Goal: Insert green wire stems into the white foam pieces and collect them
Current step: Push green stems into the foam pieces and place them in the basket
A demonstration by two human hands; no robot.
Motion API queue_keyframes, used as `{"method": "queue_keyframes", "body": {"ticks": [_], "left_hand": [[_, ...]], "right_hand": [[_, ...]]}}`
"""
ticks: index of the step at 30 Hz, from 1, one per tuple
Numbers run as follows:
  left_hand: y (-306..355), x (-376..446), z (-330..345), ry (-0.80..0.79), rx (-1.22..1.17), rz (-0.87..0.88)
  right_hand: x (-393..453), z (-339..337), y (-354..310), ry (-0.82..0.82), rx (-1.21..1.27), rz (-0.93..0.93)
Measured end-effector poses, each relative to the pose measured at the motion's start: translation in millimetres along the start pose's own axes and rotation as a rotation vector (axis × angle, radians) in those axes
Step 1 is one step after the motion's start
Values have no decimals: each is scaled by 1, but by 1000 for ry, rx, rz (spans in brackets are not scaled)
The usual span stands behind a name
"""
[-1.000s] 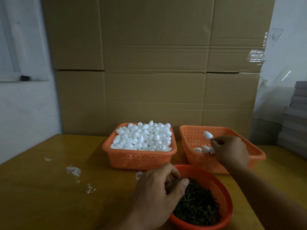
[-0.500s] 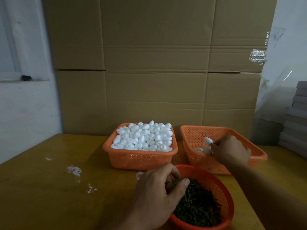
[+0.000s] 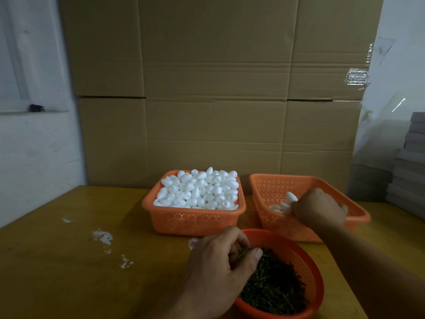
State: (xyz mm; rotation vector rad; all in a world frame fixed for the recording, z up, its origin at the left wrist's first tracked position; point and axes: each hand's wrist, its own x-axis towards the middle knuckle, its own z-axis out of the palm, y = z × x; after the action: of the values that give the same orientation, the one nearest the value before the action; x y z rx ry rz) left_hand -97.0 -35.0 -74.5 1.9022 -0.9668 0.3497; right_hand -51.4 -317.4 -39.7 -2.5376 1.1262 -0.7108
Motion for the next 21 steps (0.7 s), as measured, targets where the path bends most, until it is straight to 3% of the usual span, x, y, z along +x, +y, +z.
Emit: {"method": "queue_keyframes", "body": {"ticks": [21], "left_hand": [[0, 0, -1, -8, 1, -21]], "right_hand": [[-2, -7, 1, -49, -30, -8]]}}
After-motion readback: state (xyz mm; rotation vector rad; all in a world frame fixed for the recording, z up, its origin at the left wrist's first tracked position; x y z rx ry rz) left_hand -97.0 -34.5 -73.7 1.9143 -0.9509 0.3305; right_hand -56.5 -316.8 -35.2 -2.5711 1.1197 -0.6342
